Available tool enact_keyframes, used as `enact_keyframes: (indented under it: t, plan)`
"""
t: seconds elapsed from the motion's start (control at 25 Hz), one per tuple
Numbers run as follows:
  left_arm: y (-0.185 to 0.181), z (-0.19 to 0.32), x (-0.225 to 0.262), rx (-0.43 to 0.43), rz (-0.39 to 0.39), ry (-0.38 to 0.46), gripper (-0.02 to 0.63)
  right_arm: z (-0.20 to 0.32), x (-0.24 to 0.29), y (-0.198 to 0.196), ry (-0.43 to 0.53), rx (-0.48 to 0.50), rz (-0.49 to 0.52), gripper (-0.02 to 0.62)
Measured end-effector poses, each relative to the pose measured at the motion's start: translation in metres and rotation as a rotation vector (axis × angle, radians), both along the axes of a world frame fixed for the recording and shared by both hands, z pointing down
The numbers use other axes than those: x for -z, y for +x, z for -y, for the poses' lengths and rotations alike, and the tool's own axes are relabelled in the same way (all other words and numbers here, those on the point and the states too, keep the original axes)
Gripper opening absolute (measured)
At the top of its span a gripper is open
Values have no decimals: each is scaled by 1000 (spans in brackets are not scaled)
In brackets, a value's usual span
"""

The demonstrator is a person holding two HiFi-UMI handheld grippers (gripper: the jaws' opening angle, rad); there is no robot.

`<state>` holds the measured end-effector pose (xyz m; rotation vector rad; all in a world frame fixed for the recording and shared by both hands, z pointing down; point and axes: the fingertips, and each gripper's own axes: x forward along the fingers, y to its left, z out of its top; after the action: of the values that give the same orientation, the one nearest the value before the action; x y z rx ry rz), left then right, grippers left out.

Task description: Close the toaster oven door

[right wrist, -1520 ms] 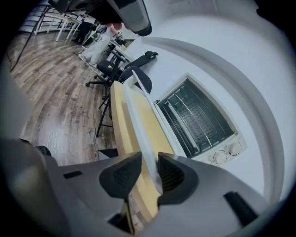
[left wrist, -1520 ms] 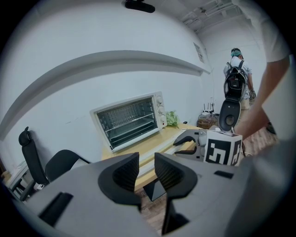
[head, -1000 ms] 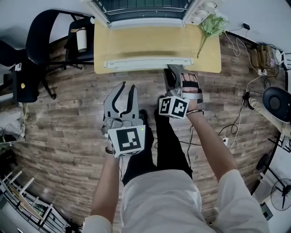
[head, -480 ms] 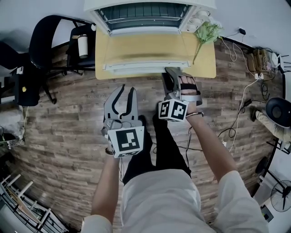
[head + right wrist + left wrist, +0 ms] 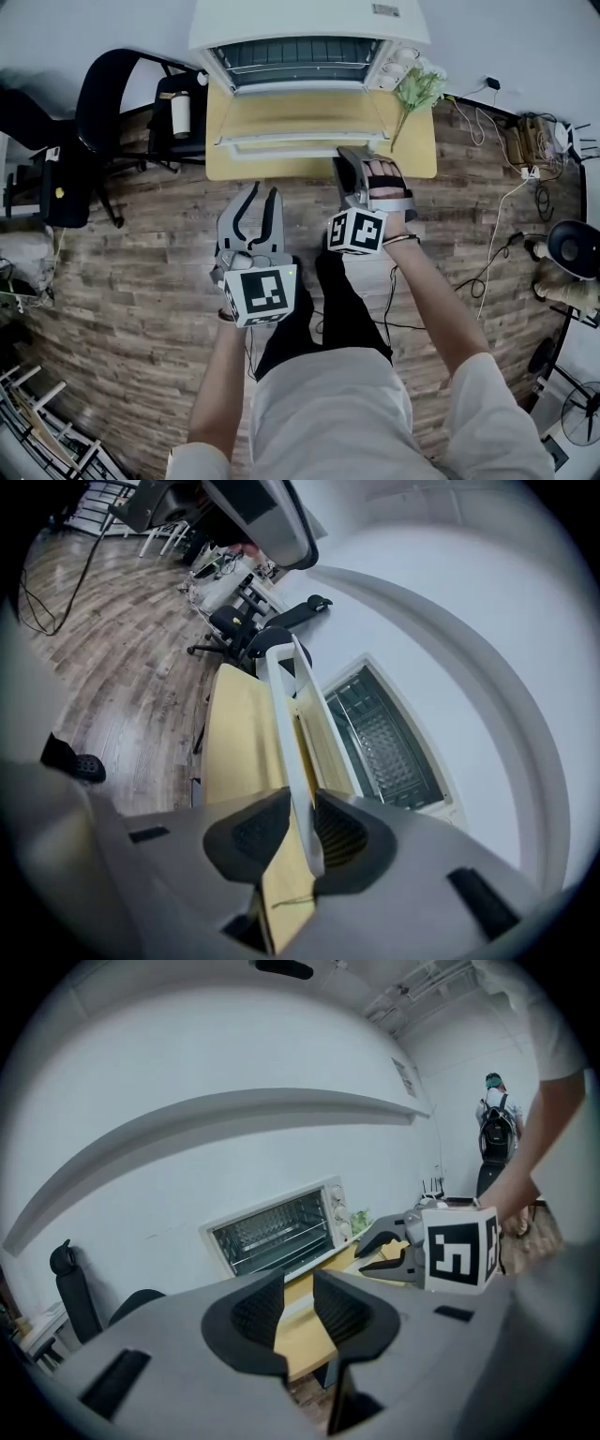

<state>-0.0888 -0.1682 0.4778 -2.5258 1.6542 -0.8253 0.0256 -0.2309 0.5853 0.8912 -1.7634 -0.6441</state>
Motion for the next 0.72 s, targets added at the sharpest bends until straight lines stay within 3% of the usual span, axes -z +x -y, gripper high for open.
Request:
enact_keyframes:
  t: [0.72]
  plan:
    - [-7,13,74,72,-46,84,87,17,37,2,-48,64,-115,67]
